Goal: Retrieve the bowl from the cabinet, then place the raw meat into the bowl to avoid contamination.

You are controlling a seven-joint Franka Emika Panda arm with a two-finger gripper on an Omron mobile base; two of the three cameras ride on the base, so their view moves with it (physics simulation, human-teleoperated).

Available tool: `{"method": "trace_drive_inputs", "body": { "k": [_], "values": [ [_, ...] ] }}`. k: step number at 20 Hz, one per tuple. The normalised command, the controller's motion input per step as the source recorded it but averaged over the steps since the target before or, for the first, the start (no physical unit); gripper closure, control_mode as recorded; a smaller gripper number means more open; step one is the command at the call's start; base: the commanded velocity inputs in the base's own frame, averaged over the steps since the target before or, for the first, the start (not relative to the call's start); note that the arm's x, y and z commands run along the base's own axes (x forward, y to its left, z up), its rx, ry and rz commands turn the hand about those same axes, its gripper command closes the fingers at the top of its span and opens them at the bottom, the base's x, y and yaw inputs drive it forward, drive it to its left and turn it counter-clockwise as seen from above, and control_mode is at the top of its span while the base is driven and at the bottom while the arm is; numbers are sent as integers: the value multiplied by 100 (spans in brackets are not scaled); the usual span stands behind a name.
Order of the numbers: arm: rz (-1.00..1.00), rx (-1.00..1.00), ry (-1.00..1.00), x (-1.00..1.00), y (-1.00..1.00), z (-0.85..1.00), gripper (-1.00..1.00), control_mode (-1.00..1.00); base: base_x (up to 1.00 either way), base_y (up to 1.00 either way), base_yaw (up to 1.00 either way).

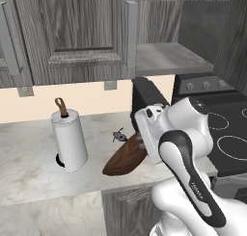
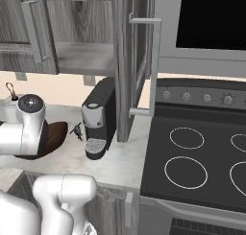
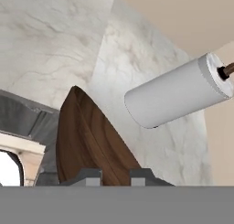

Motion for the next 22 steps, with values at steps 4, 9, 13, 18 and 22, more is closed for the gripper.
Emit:
{"method": "trace_drive_inputs", "body": {
  "k": [4,9,13,18,22],
  "values": [
    [-1,17,-4,8,3,-52,100,-100,0,0,0],
    [-4,16,-7,9,4,-48,100,-100,0,0,0],
    [-6,13,-10,9,7,-41,100,-100,0,0,0],
    [-5,4,-11,12,5,-25,100,-100,0,0,0],
    [-4,0,-9,12,4,-24,100,-100,0,0,0]
  ]
}}
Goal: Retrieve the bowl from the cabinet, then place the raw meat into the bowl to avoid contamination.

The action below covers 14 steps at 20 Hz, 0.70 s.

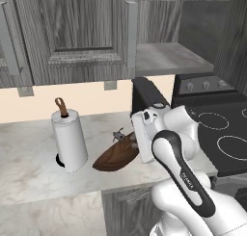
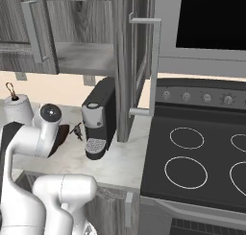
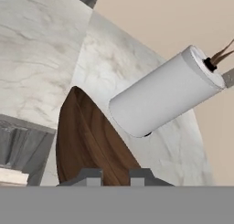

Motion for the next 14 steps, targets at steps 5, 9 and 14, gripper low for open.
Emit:
{"method": "trace_drive_inputs", "body": {
  "k": [5,9,14],
  "values": [
    [-5,0,-1,7,8,-27,100,-100,0,0,0],
    [-5,-1,0,9,13,-27,100,-100,0,0,0],
    [-6,-1,0,10,14,-30,100,-100,0,0,0]
  ]
}}
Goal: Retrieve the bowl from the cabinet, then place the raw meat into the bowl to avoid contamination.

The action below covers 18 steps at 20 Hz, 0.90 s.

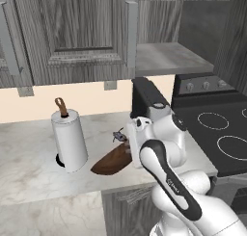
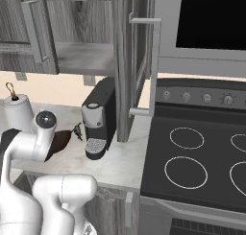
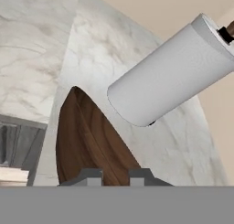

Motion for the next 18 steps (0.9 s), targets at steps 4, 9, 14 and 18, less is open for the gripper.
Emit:
{"method": "trace_drive_inputs", "body": {
  "k": [4,9,14,18],
  "values": [
    [-6,0,0,8,12,-31,100,-100,0,0,0],
    [-7,0,0,9,2,-26,100,-100,0,0,0],
    [-8,-1,0,6,0,-20,100,-100,0,0,0],
    [-8,-2,0,0,-9,-20,100,-100,0,0,0]
  ]
}}
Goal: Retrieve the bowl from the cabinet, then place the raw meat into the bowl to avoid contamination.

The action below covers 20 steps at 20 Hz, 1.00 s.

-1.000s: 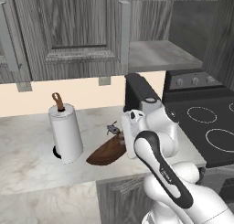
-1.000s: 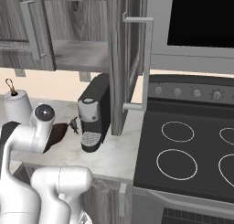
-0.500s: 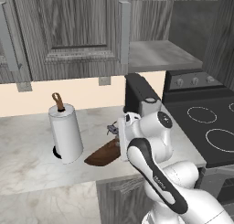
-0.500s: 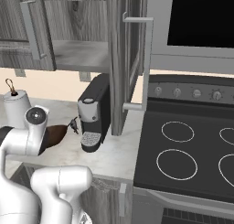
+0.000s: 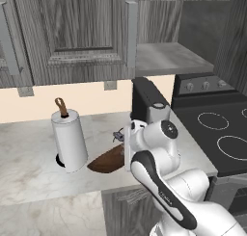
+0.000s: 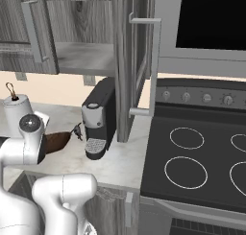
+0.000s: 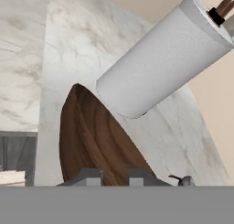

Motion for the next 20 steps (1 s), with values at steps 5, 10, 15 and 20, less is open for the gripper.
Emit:
{"method": "trace_drive_inputs", "body": {
  "k": [5,10,15,20],
  "values": [
    [-7,-1,0,1,-15,-22,100,-100,0,0,0],
    [-7,-2,0,1,-20,-22,100,-100,0,0,0],
    [-7,-2,0,4,-19,-25,100,-100,0,0,0],
    [-7,-4,-1,13,-13,-42,100,-100,0,0,0]
  ]
}}
